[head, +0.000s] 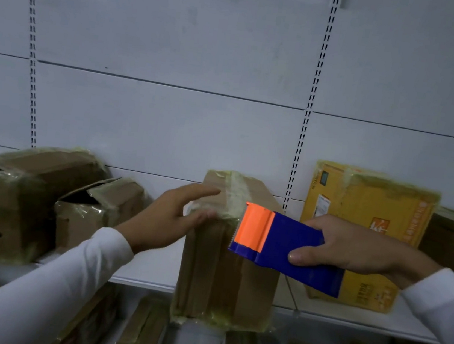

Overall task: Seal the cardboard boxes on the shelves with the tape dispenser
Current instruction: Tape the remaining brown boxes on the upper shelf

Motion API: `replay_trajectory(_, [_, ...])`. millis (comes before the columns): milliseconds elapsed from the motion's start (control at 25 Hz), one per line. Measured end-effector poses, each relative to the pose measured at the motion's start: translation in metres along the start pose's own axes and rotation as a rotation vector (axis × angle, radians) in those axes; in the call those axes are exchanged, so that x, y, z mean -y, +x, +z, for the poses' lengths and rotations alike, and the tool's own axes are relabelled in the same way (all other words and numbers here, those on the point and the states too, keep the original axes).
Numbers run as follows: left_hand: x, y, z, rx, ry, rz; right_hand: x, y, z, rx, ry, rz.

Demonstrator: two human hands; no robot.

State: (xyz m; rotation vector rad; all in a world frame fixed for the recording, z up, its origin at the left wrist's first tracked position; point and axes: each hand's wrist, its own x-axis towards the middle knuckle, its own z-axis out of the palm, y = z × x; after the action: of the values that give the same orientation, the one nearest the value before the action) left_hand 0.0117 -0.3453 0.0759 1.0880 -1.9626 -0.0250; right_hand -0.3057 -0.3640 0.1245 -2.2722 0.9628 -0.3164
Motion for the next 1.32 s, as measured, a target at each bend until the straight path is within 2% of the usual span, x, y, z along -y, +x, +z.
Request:
replay_trajectory(240, [-0.018, -0.005, -0.008, 0.255, -0.416, 0.023, 0.031, 0.016, 0.011, -0.021, -0.066, -0.004])
replay_trajectory(440, [-0.004, -0.011, -0.011, 0.229, -0.592, -0.085, 0.04, 0.026, 0.016, -0.01, -0.102, -0.003])
replay_trajectory(640, [-0.004, -0.001, -0.019, 0.121, -0.53, -0.08, 0.059, 0.033, 0.005, 0.045, -0.161, 0.003])
replay_trajectory(800, [0.014, -0.002, -0.039, -0.05, -0.537, -0.196, 0.071, 0.027, -0.02, 0.053, -0.251, 0.054])
replay_trajectory(1080, [0.033, -0.009, -0.031, -0.039, -0.488, -0.352, 0.072, 0.034, -0.029, 0.051, -0.315, 0.167])
replay_trajectory(1320, [0.051, -0.011, -0.015, -0.015, -0.373, -0.392, 0.084, 0.05, -0.027, 0.051, -0.371, 0.245])
